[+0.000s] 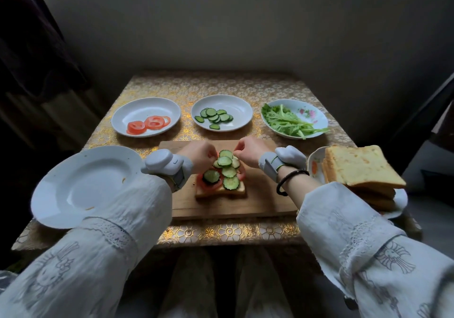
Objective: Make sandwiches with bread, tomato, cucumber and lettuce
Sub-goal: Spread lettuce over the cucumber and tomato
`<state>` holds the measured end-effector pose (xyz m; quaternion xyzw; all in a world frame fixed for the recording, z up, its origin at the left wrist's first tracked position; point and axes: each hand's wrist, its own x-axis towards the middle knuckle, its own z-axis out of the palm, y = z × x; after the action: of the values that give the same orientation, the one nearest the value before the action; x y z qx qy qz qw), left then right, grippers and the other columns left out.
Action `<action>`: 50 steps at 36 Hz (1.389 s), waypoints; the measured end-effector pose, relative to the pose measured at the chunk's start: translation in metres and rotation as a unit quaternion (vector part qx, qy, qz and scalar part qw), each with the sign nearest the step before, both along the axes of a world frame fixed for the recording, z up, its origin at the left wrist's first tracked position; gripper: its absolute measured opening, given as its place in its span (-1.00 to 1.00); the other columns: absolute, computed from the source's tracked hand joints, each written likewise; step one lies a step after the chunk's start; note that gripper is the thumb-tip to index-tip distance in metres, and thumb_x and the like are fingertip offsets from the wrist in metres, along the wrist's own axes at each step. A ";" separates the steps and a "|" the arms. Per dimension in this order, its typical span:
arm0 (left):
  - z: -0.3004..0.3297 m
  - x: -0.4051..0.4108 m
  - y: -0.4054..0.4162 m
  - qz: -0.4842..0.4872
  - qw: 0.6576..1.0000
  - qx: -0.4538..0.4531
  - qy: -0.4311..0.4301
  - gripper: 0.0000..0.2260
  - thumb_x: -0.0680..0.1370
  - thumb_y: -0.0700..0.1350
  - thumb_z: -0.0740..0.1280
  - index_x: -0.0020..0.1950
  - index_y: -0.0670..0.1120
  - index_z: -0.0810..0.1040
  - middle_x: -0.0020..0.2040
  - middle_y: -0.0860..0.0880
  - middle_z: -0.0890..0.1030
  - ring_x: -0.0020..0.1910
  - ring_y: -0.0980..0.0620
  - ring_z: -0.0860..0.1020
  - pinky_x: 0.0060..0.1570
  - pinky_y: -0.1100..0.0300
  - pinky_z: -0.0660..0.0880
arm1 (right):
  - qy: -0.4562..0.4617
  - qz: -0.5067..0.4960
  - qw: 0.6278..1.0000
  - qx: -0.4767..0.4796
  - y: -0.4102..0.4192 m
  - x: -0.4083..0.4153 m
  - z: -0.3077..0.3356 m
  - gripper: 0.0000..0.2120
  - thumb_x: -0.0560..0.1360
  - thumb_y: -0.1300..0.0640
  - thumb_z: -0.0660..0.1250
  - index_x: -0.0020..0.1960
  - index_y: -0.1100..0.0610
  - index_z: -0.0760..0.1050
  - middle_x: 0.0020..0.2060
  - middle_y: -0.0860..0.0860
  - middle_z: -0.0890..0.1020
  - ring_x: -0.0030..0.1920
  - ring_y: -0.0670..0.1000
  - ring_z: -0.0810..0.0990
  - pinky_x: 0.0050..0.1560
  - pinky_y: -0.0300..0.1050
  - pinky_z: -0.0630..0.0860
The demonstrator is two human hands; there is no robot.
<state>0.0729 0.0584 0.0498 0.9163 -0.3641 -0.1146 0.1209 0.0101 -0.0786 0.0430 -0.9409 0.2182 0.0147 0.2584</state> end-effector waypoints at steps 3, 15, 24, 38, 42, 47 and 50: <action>0.007 0.002 -0.019 -0.010 1.000 0.016 -0.011 -0.76 0.55 -0.17 0.20 0.06 -0.16 0.64 0.08 -0.13 0.66 0.06 -0.13 0.58 0.09 0.08 0.52 | 0.004 -0.008 1.000 -0.014 -0.020 -0.007 0.007 -0.75 0.55 0.20 0.21 0.10 0.22 0.62 0.10 0.15 0.65 0.16 0.16 0.58 0.13 -0.09 0.48; 0.016 0.017 -0.125 -0.105 0.992 0.051 -0.042 -0.70 0.60 -0.20 0.15 0.29 -0.12 0.52 0.26 -0.14 0.56 0.23 -0.15 0.50 0.24 0.05 0.42 | 0.024 -0.102 0.992 -0.066 -0.127 -0.010 0.024 -0.71 0.58 0.21 0.16 0.16 0.25 0.59 0.13 0.19 0.63 0.16 0.19 0.58 0.15 -0.05 0.51; -0.011 0.042 -0.177 -0.128 0.989 0.034 -0.067 -0.69 0.61 -0.19 0.14 0.33 -0.08 0.50 0.29 -0.12 0.54 0.27 -0.12 0.49 0.29 0.03 0.41 | 0.061 -0.117 0.987 -0.088 -0.169 0.027 0.007 -0.68 0.57 0.24 0.13 0.23 0.18 0.56 0.22 0.14 0.59 0.25 0.16 0.53 0.32 -0.05 0.42; -0.025 0.051 -0.198 -0.130 0.983 0.019 -0.132 -0.75 0.61 -0.11 0.13 0.07 -0.04 0.61 0.07 -0.03 0.61 0.15 -0.15 0.44 0.06 0.03 0.41 | 0.049 -0.141 0.983 -0.106 -0.194 0.045 -0.011 -0.77 0.48 0.28 0.21 -0.02 0.19 0.63 -0.11 0.12 0.67 -0.04 0.15 0.62 0.02 -0.10 0.53; -0.022 0.049 -0.208 -0.127 0.980 0.032 -0.148 -0.76 0.60 -0.04 0.18 0.19 0.01 0.55 0.17 -0.02 0.58 0.25 -0.12 0.40 0.14 0.04 0.35 | -0.012 -0.200 0.978 -0.061 -0.207 0.041 -0.002 -0.78 0.53 0.24 0.15 -0.02 0.19 0.58 -0.20 0.16 0.53 -0.11 0.20 0.52 -0.21 -0.17 0.36; -0.020 0.048 -0.225 -0.139 0.978 0.033 -0.150 -0.71 0.57 0.02 0.24 0.28 0.05 0.50 0.24 -0.06 0.51 0.29 -0.11 0.38 0.22 0.00 0.35 | -0.092 -0.251 0.964 -0.010 -0.217 0.036 0.013 -0.70 0.55 0.23 0.13 0.04 0.24 0.63 -0.08 0.20 0.62 -0.04 0.23 0.55 -0.13 -0.15 0.42; -0.022 0.042 -0.235 -0.150 0.976 0.046 -0.150 -0.73 0.55 0.01 0.25 0.24 0.05 0.53 0.23 -0.09 0.49 0.29 -0.13 0.37 0.22 0.00 0.34 | -0.118 -0.272 0.955 0.020 -0.220 0.034 0.021 -0.69 0.54 0.25 0.13 0.04 0.26 0.64 0.02 0.20 0.66 0.06 0.19 0.60 0.05 -0.04 0.57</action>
<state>0.1146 -0.1763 0.0280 0.8628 -0.5055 -0.0092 0.0036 0.0437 -0.2985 0.0637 -0.8359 0.4332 -0.1633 0.2950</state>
